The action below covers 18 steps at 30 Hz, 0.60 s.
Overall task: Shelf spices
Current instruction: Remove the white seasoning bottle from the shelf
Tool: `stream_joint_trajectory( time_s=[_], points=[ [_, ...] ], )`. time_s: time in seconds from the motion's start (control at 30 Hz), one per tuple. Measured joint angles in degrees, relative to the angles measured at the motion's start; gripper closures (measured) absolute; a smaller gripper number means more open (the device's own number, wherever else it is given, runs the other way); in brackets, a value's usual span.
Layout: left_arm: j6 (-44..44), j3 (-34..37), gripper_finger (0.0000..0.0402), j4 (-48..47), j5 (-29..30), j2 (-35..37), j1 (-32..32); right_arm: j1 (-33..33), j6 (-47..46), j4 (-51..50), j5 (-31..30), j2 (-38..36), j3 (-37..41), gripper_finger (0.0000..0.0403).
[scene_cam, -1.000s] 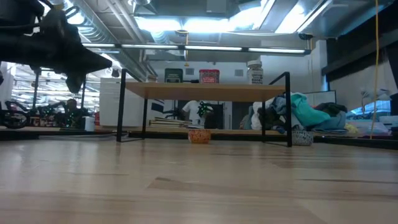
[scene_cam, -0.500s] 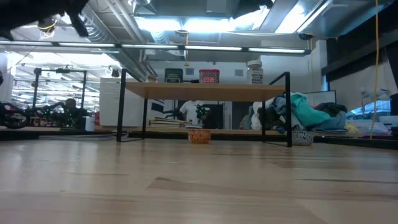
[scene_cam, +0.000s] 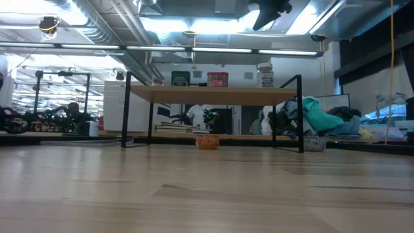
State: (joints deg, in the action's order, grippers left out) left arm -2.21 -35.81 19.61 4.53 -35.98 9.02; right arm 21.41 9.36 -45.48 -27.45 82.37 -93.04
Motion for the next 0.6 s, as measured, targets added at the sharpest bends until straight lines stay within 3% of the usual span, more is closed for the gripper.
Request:
stream_joint_trajectory(
  time_s=[0.17,0.3,0.47,0.6],
  points=[
    [-4.9,-8.5,0.04,-7.4,0.2,-5.3,2.1,0.0,0.1,-4.6,-0.6,0.0,-2.5,0.0393],
    [-8.8,-13.7,0.04,-9.7,3.6,-8.6,4.0,0.0,6.1,-6.1,-0.8,0.0,-3.9,0.0393],
    [-10.0,-16.1,0.04,-11.8,4.7,-10.4,5.8,0.0,15.0,-8.1,1.6,0.0,-4.5,0.0393],
    [-10.5,-16.1,0.04,-14.4,4.7,-11.0,7.3,0.0,16.7,-9.5,2.2,0.0,-4.5,0.0393]
  ],
)
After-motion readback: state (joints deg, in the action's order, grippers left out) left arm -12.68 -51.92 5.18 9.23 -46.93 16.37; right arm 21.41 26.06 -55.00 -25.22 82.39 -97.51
